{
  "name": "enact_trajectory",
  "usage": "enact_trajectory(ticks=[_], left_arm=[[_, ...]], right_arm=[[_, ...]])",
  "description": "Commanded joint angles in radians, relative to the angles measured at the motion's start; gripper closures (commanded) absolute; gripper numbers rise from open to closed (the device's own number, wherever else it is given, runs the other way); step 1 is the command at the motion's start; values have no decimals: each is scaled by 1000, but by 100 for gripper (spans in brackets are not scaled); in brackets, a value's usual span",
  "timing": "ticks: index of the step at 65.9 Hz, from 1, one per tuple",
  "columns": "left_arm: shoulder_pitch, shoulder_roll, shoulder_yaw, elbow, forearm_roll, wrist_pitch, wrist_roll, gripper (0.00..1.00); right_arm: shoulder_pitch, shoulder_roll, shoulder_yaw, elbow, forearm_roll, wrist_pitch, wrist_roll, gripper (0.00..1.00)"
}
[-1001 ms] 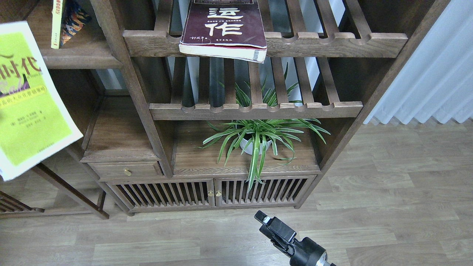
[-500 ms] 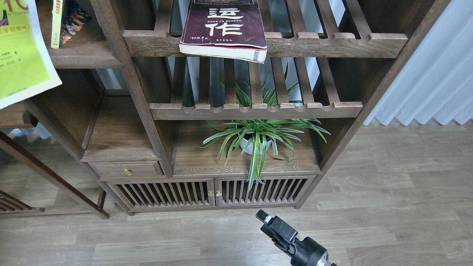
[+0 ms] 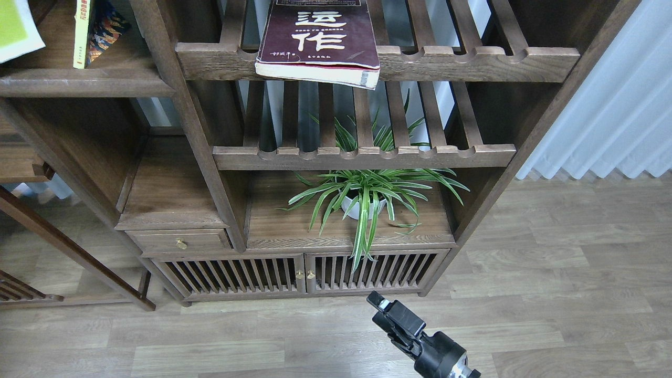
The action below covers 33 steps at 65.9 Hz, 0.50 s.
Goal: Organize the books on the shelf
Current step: 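Carry the yellow-green book with the left gripper toward the side shelf, then place the yellow-green book on the side shelf and withdraw the left gripper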
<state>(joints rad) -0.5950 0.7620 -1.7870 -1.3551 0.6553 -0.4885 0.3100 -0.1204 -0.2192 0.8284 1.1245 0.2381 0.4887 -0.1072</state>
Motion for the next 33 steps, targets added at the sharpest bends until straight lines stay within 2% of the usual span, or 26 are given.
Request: enact_trajectory(ticks=[1, 10, 33], left_arm=[[-81, 5, 61, 60, 17, 0, 0, 98], [-219, 5, 170, 160, 55, 0, 0, 98], [-431, 8, 382, 340, 79, 0, -3, 98]], right_arm=[[2, 1, 0, 0, 7, 0, 0, 1], [4, 0, 0, 1, 21, 0, 0, 1], [10, -9, 1, 9, 70, 0, 1, 1]])
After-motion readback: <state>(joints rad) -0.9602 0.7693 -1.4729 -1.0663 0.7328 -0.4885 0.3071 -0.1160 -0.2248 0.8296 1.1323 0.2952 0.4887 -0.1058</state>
